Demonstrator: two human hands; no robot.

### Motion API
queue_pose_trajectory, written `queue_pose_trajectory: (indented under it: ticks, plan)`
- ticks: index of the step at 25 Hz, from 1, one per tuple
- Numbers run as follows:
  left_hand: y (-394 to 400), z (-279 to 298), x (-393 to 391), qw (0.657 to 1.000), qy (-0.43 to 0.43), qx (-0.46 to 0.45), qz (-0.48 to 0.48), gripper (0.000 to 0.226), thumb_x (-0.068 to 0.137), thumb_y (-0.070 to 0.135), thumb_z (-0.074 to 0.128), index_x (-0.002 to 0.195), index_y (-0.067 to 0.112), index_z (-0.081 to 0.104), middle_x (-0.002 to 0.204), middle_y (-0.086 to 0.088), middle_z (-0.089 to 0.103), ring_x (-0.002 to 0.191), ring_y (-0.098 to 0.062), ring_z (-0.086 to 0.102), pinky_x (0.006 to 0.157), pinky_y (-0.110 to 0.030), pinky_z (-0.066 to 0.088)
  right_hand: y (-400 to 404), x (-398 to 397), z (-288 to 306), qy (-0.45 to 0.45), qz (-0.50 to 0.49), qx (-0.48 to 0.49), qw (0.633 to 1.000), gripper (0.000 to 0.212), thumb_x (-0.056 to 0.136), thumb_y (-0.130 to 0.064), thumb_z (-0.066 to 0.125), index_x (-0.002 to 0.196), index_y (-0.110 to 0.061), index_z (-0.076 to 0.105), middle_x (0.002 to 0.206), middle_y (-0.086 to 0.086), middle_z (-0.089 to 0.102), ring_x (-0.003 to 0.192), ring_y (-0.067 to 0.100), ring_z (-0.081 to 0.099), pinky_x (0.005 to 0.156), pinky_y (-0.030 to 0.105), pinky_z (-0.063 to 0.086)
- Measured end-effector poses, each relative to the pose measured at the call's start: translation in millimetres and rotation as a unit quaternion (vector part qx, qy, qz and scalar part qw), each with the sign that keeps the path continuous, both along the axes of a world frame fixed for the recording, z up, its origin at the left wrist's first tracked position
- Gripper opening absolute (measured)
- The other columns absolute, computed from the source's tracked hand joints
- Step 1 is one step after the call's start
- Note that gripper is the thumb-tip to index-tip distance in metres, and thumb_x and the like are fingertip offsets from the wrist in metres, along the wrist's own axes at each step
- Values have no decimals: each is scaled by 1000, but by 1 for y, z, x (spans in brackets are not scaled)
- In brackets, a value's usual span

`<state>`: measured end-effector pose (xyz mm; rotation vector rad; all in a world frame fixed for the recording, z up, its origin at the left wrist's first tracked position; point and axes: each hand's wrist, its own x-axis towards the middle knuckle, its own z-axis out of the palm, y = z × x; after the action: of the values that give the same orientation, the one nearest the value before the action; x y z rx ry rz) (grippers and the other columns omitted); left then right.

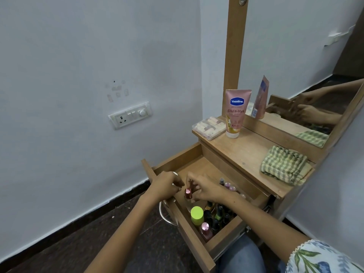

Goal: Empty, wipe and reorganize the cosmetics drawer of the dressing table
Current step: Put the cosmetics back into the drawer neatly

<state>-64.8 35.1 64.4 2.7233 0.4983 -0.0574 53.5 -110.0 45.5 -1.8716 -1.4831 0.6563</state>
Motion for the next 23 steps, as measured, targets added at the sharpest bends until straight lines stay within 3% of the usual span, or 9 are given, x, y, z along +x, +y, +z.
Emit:
queue_pose_trajectory:
  ticks: [6,10,16,23]
  plan:
    - [-21,2,-5,998,32,-51,-7,37,73,15,75,110,19,70,104,4,71,84,-4,60,72,-17,50,-9,7,10,50,4,-47,998,51,74,14,66,96,-27,45,102,7,63,98,16,66,80,33,58]
    - [-29,-10,-2,998,32,-50,-11,52,72,16,76,121,27,63,113,7,68,99,-5,61,84,-28,54,-25,16,17,51,-67,-14,996,41,80,13,62,100,-20,50,103,9,66,94,13,67,80,27,58]
    - [-32,-10,2,998,53,-22,-37,31,74,18,76,102,30,70,101,10,68,93,-5,61,80,-26,57,-47,24,20,28,-94,16,995,32,79,9,65,98,-16,59,95,2,69,88,7,69,78,22,57]
    - [-32,-4,1,992,109,-20,-62,40,77,7,70,112,26,68,110,6,66,99,-8,63,85,-25,54,-59,27,23,-6,-99,66,993,20,79,3,68,91,-13,67,92,-5,72,88,5,68,85,29,57]
